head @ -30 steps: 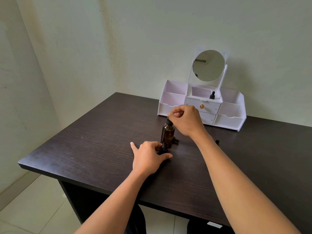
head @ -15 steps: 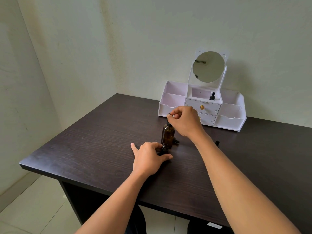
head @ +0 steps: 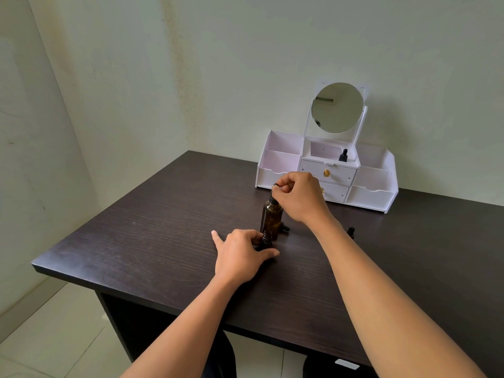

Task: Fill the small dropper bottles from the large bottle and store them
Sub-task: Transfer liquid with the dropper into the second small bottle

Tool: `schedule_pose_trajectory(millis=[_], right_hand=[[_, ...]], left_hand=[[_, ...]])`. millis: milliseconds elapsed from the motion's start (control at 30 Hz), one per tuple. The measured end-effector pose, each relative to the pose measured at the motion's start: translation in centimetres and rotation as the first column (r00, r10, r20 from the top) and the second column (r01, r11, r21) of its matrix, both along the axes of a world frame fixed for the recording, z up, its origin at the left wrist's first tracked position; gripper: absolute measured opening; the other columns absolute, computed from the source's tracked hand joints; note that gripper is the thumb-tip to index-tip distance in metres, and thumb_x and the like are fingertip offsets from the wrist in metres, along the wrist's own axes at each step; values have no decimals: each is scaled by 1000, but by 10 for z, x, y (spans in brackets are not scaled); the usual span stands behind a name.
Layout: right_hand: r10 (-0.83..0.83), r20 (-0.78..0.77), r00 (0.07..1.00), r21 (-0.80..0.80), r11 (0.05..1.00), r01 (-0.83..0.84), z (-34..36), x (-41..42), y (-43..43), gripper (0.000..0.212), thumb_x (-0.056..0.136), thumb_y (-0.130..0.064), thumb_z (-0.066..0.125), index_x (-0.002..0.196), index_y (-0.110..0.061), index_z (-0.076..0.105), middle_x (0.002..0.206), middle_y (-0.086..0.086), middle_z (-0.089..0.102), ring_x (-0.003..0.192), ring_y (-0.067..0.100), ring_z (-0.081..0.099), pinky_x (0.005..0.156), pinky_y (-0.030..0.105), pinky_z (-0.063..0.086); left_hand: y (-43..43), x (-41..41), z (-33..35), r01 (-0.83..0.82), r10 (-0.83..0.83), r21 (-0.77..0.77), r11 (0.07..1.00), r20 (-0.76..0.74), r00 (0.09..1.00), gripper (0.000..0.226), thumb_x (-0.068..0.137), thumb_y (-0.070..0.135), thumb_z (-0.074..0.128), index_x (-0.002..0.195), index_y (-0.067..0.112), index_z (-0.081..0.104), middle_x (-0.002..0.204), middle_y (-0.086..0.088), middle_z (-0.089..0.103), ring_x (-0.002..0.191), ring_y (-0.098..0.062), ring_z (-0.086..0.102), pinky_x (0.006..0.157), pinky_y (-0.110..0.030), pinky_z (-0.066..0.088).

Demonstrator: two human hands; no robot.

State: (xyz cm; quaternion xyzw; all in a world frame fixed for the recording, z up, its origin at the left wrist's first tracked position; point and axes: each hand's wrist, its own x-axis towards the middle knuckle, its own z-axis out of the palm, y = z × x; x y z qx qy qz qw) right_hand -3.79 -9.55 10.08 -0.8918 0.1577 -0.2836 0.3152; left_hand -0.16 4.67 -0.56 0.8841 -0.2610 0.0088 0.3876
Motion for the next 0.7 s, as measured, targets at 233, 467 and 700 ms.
schedule_pose_trajectory(millis=[233,467,700], right_hand=[[-14,-1,1000,-31,999,14,1,0,2,10,88,-13,66,78,-16,68,63,-8,59,57,1,53,48,3,35],[-29,40,999,44,999,27,-1,1,1,9,83,-21,74,87,-15,70,68,-5,62,61,3,56,57,11,39],[-27,40,999,55,998,24,-2,1,-2,13,84,-23,74,92,-13,71,69,-5,61,63,5,57,59,14,42]], left_hand=[[0,-1,2,2,-2,0,1000,7,1000,41,76,63,74,108,36,72,97,15,73,103,-3,61,119,-56,-13],[0,-1,1,1,-1,4,1000,2,1000,43,76,63,73,109,35,72,99,16,73,105,-4,62,119,-57,-13],[0,-1,1,0,0,7,1000,-1,1000,44,77,63,73,111,35,71,100,15,73,108,-6,62,119,-57,-13]])
